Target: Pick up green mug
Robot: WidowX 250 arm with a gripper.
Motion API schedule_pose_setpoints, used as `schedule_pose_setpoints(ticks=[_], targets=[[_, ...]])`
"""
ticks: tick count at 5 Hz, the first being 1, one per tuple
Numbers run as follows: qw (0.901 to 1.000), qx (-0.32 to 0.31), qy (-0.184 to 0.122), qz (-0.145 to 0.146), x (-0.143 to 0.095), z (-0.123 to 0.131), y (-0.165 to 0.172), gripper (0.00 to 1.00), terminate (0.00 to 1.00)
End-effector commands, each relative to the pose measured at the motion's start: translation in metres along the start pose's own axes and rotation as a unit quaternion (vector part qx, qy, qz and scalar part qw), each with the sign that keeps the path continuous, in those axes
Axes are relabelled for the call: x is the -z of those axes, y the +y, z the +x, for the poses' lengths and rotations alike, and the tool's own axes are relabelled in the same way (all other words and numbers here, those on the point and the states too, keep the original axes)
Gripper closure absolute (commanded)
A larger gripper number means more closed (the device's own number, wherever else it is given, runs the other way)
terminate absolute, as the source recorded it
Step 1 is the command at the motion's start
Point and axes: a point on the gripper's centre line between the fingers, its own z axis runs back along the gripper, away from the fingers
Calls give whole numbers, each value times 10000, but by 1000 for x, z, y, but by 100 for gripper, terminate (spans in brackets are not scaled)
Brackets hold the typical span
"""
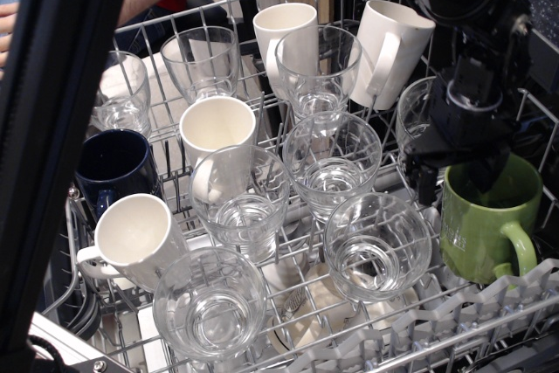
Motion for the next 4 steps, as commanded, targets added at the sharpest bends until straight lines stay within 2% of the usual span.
schedule_pose_setpoints(ticks=[1, 2, 3, 4], targets=[[9993, 55, -376, 2, 5, 2, 0, 0, 0], [9990, 40, -443, 40, 11, -2, 1, 0, 0], [9987, -87, -496, 49, 14, -4, 1, 100, 0], [9987, -82, -507, -2, 13, -5, 3, 100, 0]])
